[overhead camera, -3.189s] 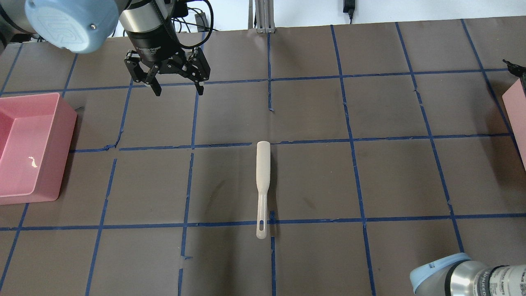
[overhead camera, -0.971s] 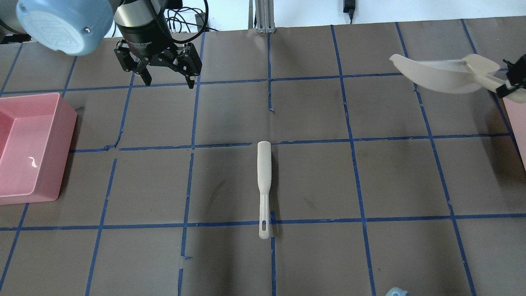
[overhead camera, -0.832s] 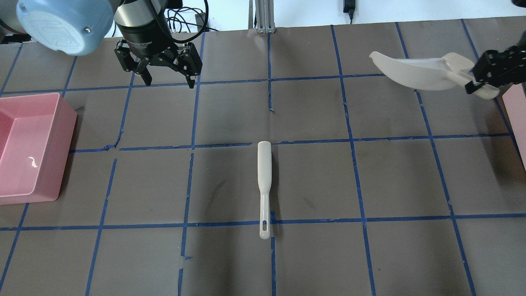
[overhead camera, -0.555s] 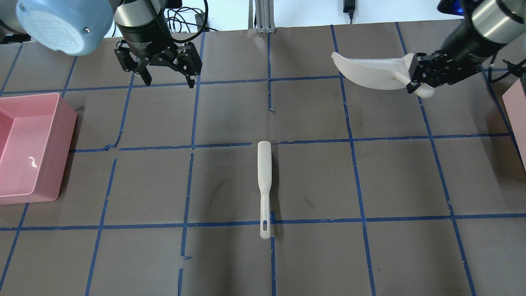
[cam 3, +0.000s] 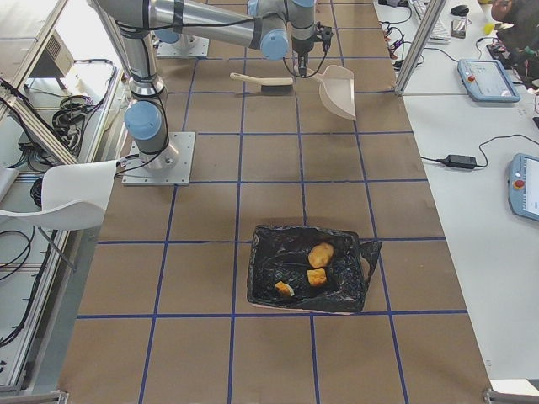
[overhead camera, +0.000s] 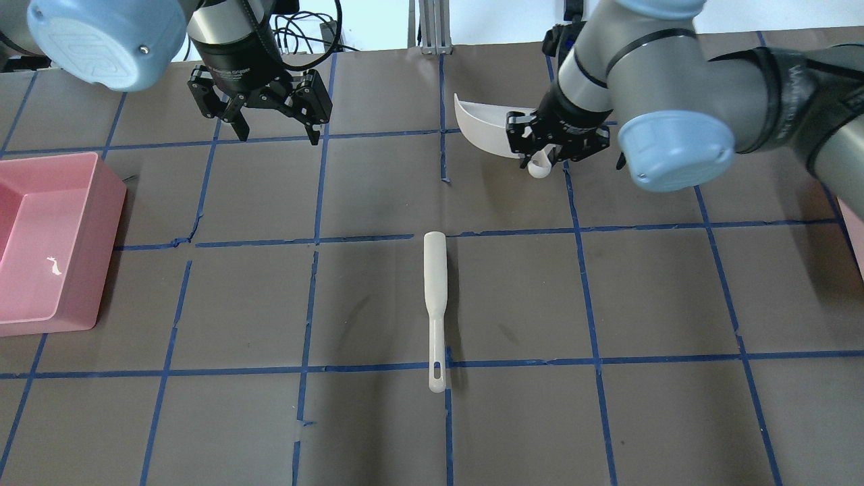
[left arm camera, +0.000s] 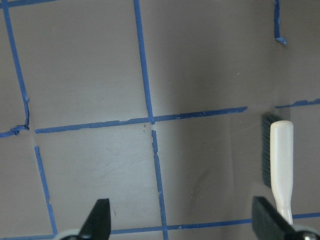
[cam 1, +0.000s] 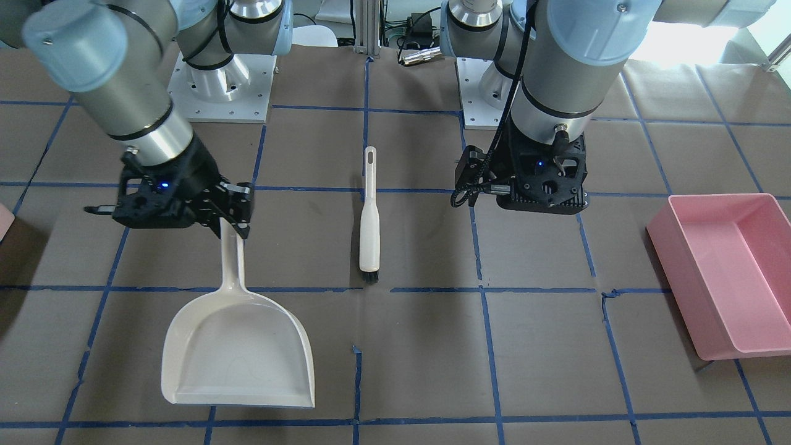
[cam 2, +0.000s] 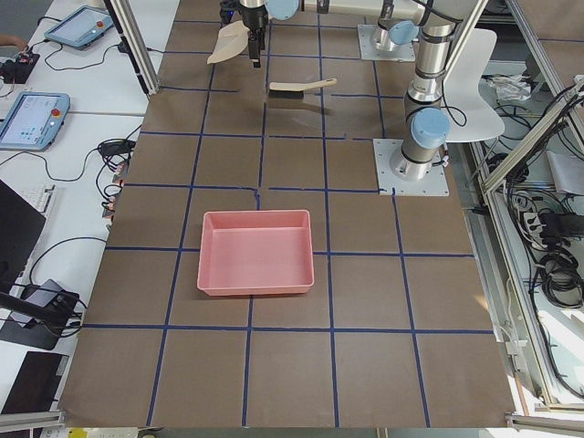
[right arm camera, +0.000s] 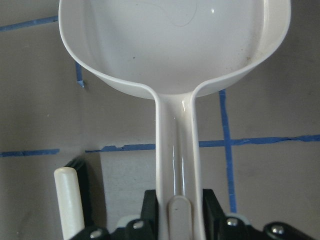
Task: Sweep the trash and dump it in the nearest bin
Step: 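Bring the empty dustpan back and set it down beside the brush with the right gripper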
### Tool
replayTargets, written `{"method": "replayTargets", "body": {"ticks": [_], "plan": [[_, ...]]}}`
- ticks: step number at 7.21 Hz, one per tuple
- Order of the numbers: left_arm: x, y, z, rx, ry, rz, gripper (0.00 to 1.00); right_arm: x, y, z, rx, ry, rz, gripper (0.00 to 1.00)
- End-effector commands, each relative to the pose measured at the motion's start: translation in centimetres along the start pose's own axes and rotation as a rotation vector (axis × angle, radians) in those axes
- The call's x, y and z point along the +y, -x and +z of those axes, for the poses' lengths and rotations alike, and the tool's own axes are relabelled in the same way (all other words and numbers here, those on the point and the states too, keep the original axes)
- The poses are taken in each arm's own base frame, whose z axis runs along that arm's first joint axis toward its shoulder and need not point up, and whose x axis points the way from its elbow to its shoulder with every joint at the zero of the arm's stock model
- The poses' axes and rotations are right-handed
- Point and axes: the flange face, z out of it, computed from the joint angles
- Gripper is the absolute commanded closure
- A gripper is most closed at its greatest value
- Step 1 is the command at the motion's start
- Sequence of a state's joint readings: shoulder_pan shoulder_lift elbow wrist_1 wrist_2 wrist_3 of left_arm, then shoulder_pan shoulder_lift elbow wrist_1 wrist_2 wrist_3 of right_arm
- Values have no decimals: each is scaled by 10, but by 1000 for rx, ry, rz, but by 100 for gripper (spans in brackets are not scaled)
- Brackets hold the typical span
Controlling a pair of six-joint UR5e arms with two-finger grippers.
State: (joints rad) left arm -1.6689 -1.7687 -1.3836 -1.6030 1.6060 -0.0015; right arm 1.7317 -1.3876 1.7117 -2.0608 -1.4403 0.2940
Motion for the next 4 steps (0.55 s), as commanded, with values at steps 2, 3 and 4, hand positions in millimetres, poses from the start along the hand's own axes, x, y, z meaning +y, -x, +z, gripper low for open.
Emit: {"method": "replayTargets", "body": {"ticks": [2,3,4], "plan": [[0,1,0,0,0,-1,0,35,90,73,5,-21,-97,90],[0,1,0,2,0,-1,0,45,102,77,6,-19,-136,90],[0,2,0,2,0,-3,0,48,98,78,66,-37,-206,90]]}}
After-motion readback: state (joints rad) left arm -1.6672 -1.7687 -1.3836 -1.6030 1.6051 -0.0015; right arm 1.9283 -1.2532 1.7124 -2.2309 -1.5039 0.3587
